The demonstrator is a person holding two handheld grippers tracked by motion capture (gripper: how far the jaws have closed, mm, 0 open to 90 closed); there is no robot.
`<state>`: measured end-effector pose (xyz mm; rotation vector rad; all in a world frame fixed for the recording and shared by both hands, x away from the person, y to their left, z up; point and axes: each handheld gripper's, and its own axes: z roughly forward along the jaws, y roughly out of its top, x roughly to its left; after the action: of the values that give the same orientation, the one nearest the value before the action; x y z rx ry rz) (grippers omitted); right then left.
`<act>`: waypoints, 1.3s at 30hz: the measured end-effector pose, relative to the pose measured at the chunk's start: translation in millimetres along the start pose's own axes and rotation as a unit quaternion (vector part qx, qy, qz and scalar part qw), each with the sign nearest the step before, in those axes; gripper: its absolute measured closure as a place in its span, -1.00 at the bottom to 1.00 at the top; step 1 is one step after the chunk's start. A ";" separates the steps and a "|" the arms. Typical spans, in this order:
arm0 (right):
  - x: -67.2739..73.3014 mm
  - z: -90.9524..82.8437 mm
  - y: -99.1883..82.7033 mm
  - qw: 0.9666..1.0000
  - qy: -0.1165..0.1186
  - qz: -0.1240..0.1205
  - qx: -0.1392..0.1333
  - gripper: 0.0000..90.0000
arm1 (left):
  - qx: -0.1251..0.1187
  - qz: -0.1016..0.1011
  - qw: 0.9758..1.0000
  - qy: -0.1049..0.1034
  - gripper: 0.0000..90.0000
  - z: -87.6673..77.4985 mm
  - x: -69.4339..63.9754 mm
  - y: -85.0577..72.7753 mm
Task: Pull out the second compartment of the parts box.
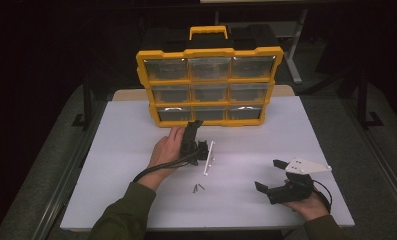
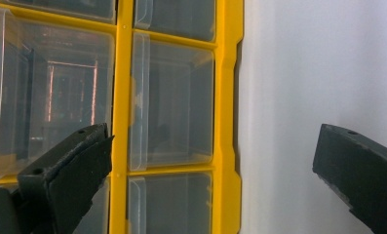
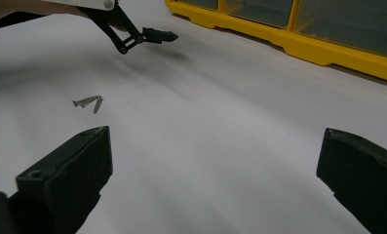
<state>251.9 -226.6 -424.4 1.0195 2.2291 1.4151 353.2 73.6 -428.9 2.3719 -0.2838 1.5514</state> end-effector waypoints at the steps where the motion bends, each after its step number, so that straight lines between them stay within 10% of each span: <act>1: -0.1 0.1 0.0 1.000 0.000 0.000 0.000 -1.00 | 0.002 0.002 1.000 0.000 -0.99 0.2 -0.4 -0.2; 39: 0.0 2.2 0.5 1.000 0.001 -0.002 0.000 -1.00 | 0.031 0.028 0.994 0.099 -0.67 3.4 7.9 3.4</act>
<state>253.4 -225.0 -425.0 1.0143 2.2315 1.4163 358.2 69.1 -422.5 2.2501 -0.2647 1.8301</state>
